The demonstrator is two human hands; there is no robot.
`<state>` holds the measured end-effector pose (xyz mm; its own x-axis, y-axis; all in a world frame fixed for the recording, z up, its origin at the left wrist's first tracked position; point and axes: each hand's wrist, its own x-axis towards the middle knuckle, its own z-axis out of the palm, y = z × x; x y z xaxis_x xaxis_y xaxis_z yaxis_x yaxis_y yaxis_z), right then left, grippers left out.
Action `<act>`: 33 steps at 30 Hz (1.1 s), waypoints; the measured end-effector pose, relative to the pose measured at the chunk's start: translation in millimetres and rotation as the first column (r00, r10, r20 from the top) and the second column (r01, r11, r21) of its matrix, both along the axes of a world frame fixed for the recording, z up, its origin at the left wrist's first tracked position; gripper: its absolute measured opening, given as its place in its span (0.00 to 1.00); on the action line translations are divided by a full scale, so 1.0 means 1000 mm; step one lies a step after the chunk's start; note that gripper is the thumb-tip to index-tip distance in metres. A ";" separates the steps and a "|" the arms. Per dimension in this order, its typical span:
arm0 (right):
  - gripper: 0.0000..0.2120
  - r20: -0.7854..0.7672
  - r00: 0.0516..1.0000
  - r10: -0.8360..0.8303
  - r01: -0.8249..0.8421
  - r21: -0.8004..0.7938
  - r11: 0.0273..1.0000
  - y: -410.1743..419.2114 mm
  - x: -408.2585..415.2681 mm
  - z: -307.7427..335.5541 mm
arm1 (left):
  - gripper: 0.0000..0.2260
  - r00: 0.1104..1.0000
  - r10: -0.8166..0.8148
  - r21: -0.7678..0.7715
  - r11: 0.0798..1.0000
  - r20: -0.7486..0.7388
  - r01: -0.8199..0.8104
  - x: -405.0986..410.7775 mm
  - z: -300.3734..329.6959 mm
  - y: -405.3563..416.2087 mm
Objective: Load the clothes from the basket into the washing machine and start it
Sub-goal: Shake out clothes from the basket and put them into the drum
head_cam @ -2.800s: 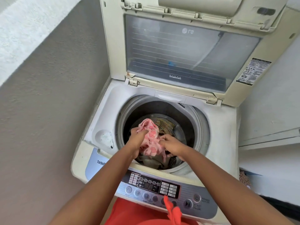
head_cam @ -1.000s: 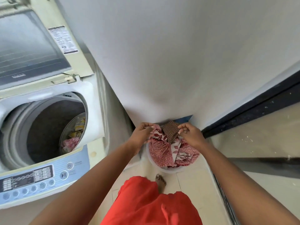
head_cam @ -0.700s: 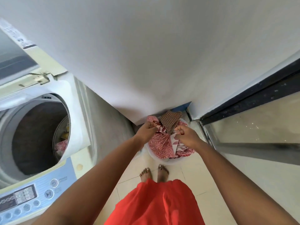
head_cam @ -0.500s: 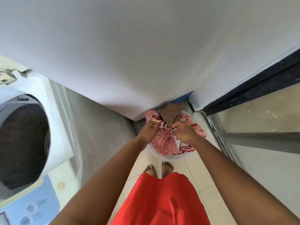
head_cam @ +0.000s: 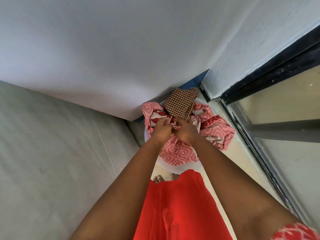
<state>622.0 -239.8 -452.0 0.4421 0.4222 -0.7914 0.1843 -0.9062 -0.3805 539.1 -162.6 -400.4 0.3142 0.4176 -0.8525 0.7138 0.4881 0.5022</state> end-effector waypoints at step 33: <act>0.37 -0.023 0.989 -0.145 0.129 0.608 0.783 -0.027 -0.008 0.423 | 0.21 0.955 -0.140 0.438 0.899 0.260 0.013 -0.054 0.368 -0.006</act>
